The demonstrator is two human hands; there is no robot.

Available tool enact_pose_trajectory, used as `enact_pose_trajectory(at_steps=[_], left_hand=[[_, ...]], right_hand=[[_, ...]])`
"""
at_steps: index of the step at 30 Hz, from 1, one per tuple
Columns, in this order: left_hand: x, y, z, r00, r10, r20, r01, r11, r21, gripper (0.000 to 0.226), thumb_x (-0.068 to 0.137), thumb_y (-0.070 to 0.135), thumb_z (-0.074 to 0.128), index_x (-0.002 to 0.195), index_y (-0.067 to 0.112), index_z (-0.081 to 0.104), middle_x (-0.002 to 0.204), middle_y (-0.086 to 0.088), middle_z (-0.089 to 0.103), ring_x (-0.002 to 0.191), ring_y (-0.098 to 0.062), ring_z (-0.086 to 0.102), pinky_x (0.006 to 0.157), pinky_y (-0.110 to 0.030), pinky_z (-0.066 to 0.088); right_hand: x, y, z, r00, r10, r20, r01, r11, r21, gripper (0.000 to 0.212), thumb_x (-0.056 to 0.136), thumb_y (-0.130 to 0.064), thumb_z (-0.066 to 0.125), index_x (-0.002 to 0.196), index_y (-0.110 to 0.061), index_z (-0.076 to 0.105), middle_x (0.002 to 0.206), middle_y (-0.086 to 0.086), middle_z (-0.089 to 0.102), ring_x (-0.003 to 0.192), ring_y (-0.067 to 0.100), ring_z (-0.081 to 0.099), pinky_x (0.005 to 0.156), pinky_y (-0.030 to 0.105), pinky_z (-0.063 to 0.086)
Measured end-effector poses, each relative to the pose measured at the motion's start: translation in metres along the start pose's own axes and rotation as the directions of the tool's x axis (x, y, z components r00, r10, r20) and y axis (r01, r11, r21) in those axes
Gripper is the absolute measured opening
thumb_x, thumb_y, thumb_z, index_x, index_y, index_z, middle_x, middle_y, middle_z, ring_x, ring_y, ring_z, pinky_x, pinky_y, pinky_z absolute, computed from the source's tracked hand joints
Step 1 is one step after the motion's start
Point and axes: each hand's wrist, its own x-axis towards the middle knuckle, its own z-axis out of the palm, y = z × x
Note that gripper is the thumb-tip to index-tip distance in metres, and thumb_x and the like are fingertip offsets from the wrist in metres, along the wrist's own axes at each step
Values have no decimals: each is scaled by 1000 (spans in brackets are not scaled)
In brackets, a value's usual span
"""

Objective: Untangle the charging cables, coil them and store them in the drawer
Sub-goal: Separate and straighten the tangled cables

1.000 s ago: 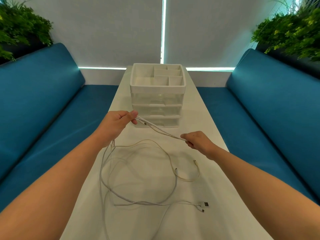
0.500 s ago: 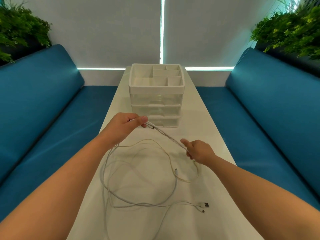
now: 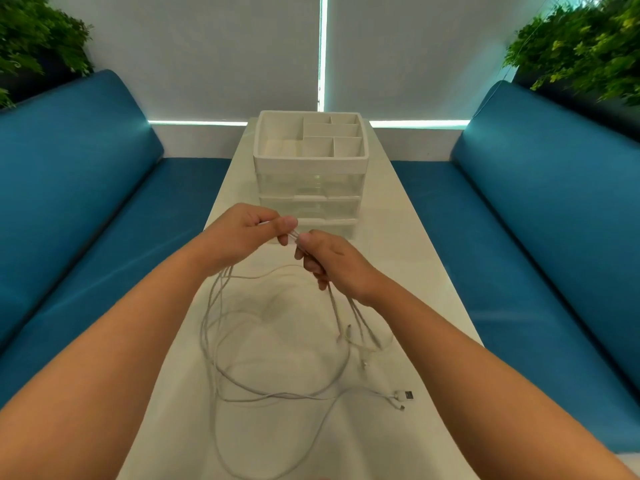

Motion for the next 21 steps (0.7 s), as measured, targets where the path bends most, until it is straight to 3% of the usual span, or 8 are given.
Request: enact_pose_trajectory(at_steps=[3, 6, 9, 11, 13, 15, 18, 21], left_hand=[[-2, -2, -2, 999, -40, -7, 40, 999, 12, 38, 94, 41, 57, 79, 9, 70, 55, 22, 62, 56, 12, 53, 62, -18, 36], [-3, -10, 7, 998, -54, -10, 54, 999, 3, 40, 88, 51, 60, 72, 17, 71, 79, -6, 69, 69, -8, 54, 68, -24, 39], [-6, -11, 9, 995, -94, -30, 93, 996, -15, 39, 92, 45, 59, 75, 12, 69, 58, 21, 62, 51, 9, 50, 61, -20, 35], [-8, -11, 6, 993, -108, -57, 107, 994, -11, 40, 94, 41, 57, 80, 6, 69, 48, 26, 56, 47, 12, 48, 59, -18, 34], [-9, -13, 2, 990, -109, -92, 107, 994, -35, 42, 95, 41, 55, 85, 3, 69, 44, 16, 52, 43, 7, 47, 57, -17, 34], [-9, -11, 1, 989, -108, -102, 105, 994, -37, 43, 96, 40, 54, 86, 1, 68, 57, 2, 54, 43, 4, 46, 62, -19, 37], [-7, -11, -1, 988, -103, -115, 96, 993, -65, 45, 95, 42, 55, 87, 0, 69, 55, 0, 52, 46, -1, 49, 73, -27, 41], [-4, -13, -4, 987, -101, -127, 89, 992, -94, 44, 93, 45, 56, 84, 4, 69, 66, -4, 53, 66, -10, 61, 77, -29, 39]], right_hand=[[-4, 20, 2, 999, 7, -38, -6, 1000, 22, 27, 98, -39, 48, 80, -20, 55, 61, -6, 43, 55, 9, 41, 56, 28, 44], [-9, 43, 1, 994, 49, -93, -49, 999, 6, 31, 96, -36, 54, 70, -19, 53, 62, -7, 44, 59, 11, 39, 61, 26, 38], [-21, 62, -9, 983, 128, -135, -134, 990, -38, 38, 94, -41, 55, 64, -19, 53, 63, -9, 47, 62, 11, 39, 65, 24, 36], [-28, 73, -16, 980, 144, -141, -160, 981, -108, 35, 95, -42, 52, 70, -18, 57, 70, -1, 50, 66, 12, 41, 66, 24, 37], [-33, 79, -22, 983, 126, -134, -153, 965, -212, 28, 99, -36, 48, 80, -20, 60, 73, -3, 53, 65, 10, 45, 63, 19, 39], [-36, 83, -23, 981, 100, -164, -137, 962, -236, 21, 101, -28, 45, 93, -17, 61, 74, -5, 57, 64, 4, 50, 60, 14, 40], [-37, 86, -27, 971, 103, -217, -129, 986, -109, 12, 100, -20, 47, 100, -11, 55, 83, -1, 69, 75, 6, 63, 69, 14, 46], [-38, 85, -29, 959, 119, -256, -132, 991, -36, 18, 99, -23, 50, 92, -9, 58, 72, 2, 63, 65, 12, 58, 67, 22, 46]])
